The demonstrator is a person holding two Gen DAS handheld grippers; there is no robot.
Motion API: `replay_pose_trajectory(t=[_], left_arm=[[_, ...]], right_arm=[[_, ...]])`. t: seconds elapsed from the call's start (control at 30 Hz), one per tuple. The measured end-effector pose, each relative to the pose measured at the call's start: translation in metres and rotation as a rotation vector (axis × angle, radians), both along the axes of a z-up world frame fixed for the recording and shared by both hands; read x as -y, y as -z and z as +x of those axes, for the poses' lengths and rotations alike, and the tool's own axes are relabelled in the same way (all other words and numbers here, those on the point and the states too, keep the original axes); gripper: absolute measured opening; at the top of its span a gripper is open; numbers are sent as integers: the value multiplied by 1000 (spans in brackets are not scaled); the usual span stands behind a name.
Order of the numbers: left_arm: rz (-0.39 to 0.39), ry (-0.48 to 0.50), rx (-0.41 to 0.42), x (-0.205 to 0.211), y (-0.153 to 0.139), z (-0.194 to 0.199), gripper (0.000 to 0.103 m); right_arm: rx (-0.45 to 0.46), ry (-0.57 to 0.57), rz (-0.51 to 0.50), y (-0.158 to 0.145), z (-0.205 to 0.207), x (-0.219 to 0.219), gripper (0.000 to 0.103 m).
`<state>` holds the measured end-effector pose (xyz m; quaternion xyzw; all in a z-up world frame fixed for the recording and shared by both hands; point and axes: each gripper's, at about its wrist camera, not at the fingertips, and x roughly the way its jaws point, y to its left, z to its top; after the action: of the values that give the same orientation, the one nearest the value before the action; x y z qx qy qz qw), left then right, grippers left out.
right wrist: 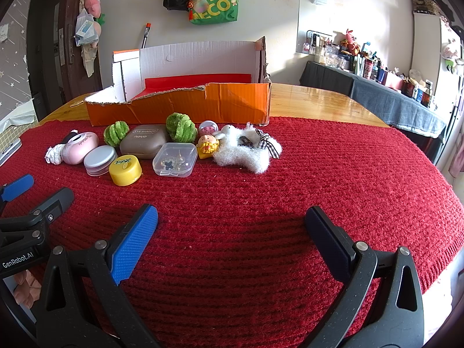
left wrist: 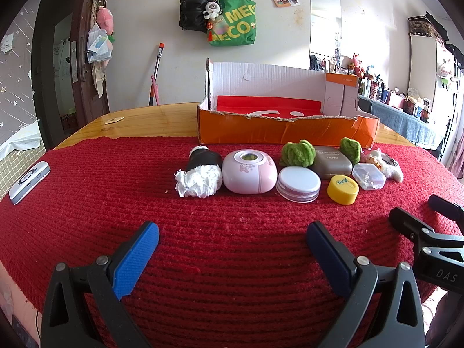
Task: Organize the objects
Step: 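Move left tool to the black-and-white cylinder while right tool moves to the white plush lamb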
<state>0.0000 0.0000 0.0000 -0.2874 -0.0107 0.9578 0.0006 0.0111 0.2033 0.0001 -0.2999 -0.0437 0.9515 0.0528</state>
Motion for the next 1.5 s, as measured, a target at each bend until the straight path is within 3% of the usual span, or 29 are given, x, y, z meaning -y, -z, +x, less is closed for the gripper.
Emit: replay_pose_trajectory(t=[0.5,0.8,1.03,1.23,1.5], left_arm=[[6,6,11,1,-1,-1,103],[34,13,34,16,-23,-10,103],[55,45,57,38,-51,-34,103],[86,81,155,64,-57,-62,103],[138,180,335,80,-35,-84,102]], right_arm=[[21,-8,-10,-1,-4,0,103],[55,-18,-70,-20,-9,-13,103],[28,-10,-8,-48,-27,-23,103],[115,-31,5,-52,-58,-39,103],[229,-72,-39,-44,-85,-49,103]])
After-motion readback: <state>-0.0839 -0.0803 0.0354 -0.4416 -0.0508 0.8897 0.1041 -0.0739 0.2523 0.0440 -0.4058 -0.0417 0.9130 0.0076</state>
